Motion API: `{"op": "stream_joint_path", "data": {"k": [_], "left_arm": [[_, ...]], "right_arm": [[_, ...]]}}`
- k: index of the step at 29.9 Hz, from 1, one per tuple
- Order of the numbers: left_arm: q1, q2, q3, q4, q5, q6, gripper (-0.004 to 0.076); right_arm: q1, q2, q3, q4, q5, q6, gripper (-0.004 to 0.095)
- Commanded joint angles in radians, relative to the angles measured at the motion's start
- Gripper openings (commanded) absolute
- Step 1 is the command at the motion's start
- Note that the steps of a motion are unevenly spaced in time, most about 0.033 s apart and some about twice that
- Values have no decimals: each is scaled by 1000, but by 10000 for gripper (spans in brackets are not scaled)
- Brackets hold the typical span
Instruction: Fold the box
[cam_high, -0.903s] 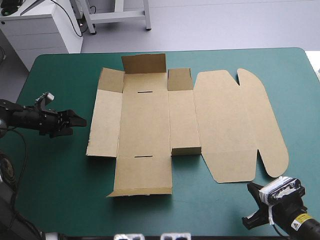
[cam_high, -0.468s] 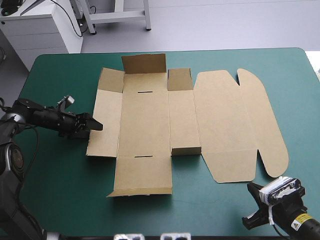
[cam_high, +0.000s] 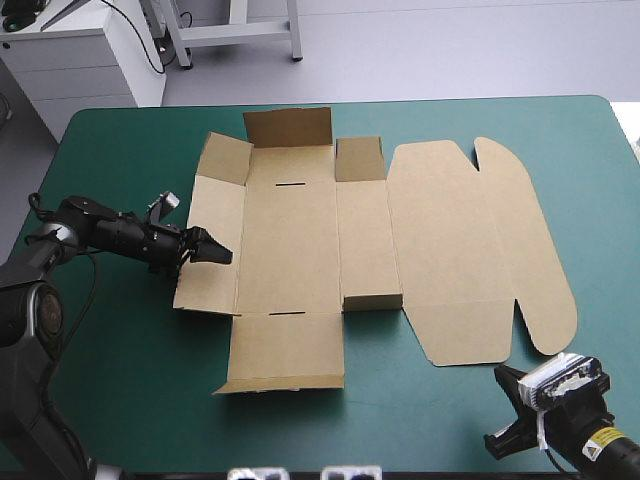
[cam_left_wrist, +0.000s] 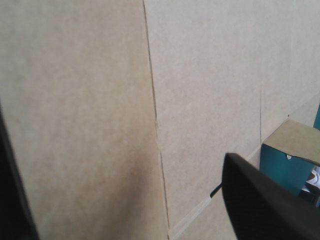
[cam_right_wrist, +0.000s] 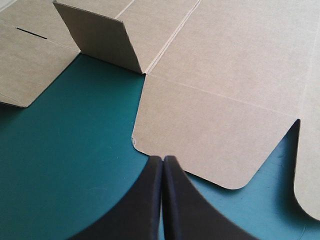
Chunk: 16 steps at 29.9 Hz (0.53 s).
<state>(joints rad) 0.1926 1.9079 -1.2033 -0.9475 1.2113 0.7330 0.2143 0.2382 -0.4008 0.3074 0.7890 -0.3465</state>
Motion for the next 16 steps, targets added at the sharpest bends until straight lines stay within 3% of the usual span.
{"op": "stream_joint_path", "data": {"k": [1,5,10,16], "left_arm": [[-16,-18,-6,-20,64,-7,342],[-16,-18,-6,-20,13,-51,-12],[-16,-18,-6,-29,82,-12,-8],[-16,-18,-10,-66,29,19,-8]], "right_arm": [[0,11,-27,19,-66,-2,-14],[0,11,-27,19,-66,-2,-14],[0,11,-27,19,-66,-2,-14],[0,11,-27,19,-66,-2,-14]]}}
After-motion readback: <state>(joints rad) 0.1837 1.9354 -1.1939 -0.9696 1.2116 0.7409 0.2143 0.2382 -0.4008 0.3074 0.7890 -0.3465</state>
